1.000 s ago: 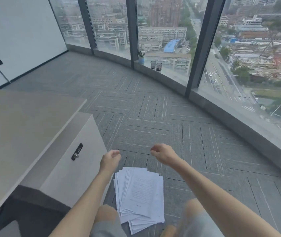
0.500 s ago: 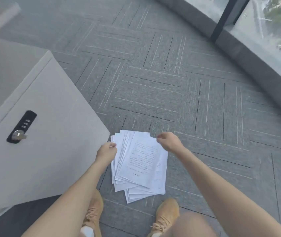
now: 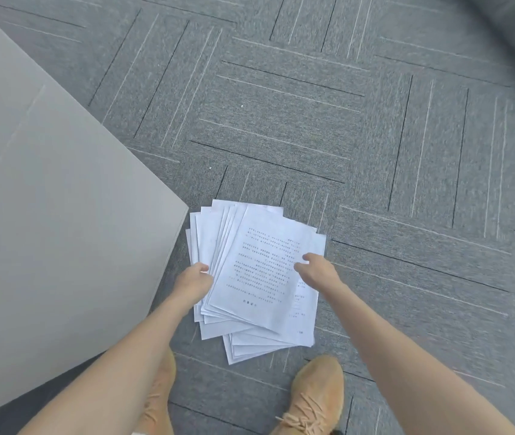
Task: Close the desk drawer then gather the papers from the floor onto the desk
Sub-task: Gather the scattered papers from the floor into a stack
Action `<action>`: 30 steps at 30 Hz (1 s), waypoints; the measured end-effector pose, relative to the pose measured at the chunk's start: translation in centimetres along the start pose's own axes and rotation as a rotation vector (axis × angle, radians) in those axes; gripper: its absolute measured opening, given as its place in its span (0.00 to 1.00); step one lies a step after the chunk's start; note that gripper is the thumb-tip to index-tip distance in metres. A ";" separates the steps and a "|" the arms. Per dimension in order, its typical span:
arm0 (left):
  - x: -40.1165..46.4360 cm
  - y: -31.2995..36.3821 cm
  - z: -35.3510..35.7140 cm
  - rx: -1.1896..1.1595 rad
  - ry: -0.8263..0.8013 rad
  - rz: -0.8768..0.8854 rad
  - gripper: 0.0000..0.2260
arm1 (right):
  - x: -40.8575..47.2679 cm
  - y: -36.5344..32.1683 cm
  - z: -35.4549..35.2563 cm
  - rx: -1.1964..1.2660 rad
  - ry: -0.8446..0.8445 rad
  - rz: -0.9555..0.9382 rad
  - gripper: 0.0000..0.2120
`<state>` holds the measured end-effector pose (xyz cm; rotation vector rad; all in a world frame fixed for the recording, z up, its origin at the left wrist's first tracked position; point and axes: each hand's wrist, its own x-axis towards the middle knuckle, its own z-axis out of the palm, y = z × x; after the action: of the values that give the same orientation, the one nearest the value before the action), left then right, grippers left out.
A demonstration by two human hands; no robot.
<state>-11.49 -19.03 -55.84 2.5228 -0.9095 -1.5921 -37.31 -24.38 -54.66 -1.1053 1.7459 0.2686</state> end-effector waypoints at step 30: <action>7.1 -3.5 6.6 -0.184 0.189 -0.053 0.17 | 7.6 6.2 8.2 0.235 0.275 -0.044 0.31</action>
<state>-13.18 -17.67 -65.91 2.5320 -0.6494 -1.3509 -37.57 -20.01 -66.69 -1.0427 1.9345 -0.1207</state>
